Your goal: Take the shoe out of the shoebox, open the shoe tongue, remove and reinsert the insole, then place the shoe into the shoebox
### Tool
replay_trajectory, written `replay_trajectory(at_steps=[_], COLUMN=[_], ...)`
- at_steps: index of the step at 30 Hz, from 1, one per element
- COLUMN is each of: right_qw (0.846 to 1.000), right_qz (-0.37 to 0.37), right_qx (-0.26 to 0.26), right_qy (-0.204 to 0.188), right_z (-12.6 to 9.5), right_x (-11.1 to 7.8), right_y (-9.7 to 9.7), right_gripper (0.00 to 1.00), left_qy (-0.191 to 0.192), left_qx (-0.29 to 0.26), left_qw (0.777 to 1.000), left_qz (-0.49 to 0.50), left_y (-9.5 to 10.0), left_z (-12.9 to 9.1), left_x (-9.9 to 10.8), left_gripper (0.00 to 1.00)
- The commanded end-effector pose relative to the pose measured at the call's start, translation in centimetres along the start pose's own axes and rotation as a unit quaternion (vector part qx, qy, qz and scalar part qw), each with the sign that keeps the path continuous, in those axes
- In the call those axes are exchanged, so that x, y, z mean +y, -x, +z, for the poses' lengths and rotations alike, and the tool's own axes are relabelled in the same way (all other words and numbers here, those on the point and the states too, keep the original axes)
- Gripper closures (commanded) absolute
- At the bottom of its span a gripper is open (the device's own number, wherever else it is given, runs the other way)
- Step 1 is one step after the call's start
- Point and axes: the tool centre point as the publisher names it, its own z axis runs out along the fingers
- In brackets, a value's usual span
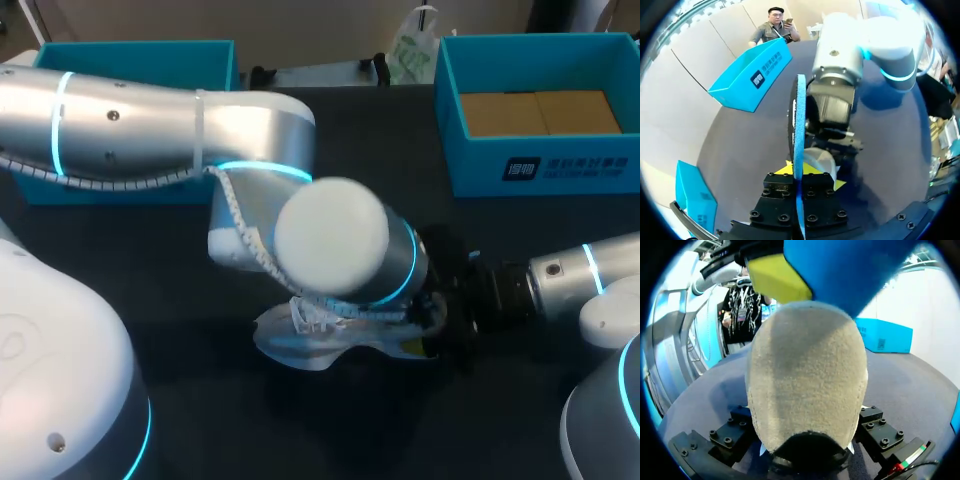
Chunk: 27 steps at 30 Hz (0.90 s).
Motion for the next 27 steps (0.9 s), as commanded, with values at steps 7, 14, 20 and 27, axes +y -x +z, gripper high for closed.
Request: replay_trajectory(at_steps=[7, 14, 20, 27], right_qw=[1.0, 1.0, 1.0, 1.0], right_qz=[0.0, 0.0, 0.0, 0.0], right_qx=[-0.001, -0.001, -0.001, -0.001], right_qy=[-0.002, -0.002, -0.002, -0.002], right_z=[0.0, 0.0, 0.0, 0.0], right_x=[0.2, 0.2, 0.2, 0.2], right_y=[-0.1, -0.1, -0.1, -0.1], right_gripper=[1.0, 1.0, 1.0, 1.0], left_qy=[0.001, -0.021, -0.058, -0.1], left_qx=[0.144, 0.24, 0.301, 0.36], left_qw=[0.989, 0.97, 0.951, 0.927], left_qz=[-0.028, -0.037, -0.034, -0.032], left_y=[0.7, 1.2, 1.3, 1.2], left_z=[-3.0, -6.8, -10.8, -14.6], left_x=[-3.4, -6.1, -8.1, -10.5], left_gripper=[1.0, 1.0, 1.0, 1.0])
